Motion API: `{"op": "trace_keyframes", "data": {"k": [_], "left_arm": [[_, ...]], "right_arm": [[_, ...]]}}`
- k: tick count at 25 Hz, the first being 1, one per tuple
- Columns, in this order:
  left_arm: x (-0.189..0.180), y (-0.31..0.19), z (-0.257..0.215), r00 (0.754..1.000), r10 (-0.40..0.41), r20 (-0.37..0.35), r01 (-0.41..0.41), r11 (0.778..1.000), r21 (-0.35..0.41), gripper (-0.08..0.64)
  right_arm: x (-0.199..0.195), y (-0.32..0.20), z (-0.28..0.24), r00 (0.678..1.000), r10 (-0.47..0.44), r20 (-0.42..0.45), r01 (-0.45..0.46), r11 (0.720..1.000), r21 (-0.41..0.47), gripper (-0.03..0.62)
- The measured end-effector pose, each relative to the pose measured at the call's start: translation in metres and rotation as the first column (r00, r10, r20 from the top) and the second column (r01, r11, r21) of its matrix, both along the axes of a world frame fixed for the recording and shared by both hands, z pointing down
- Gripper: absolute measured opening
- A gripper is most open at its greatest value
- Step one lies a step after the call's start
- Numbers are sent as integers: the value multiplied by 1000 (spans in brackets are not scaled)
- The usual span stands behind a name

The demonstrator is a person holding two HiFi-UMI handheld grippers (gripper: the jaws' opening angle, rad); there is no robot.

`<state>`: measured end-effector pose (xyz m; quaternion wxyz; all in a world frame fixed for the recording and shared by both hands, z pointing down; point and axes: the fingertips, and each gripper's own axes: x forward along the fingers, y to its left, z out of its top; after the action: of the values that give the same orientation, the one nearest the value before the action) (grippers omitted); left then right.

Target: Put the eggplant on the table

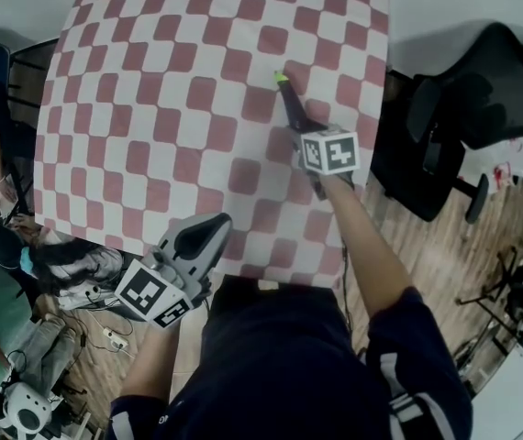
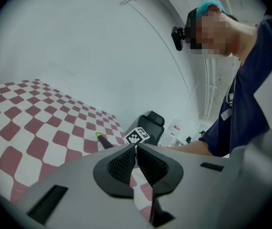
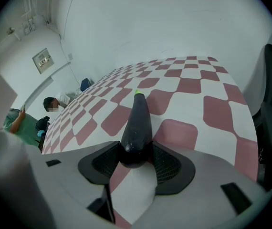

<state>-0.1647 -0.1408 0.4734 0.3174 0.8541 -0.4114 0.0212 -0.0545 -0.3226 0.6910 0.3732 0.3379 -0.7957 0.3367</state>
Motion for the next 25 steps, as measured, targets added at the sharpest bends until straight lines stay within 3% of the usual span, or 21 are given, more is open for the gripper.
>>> {"op": "trace_keyframes", "data": {"k": [11, 16, 23, 25], "left_arm": [[10, 3, -6, 998, 56, 0, -56, 998, 22, 35], [31, 5, -18, 995, 100, 7, -100, 994, 49, 35], [65, 12, -41, 986, 161, 33, -164, 982, 98, 35], [73, 16, -48, 984, 176, 42, -180, 977, 114, 35]], "right_arm": [[13, 2, -29, 995, 63, 80, -67, 997, 47, 273], [41, 19, -68, 978, 93, 188, -108, 992, 71, 272], [72, 88, -122, 928, 82, 363, -106, 993, 46, 267], [77, 106, -143, 910, 65, 410, -100, 993, 64, 229]]}}
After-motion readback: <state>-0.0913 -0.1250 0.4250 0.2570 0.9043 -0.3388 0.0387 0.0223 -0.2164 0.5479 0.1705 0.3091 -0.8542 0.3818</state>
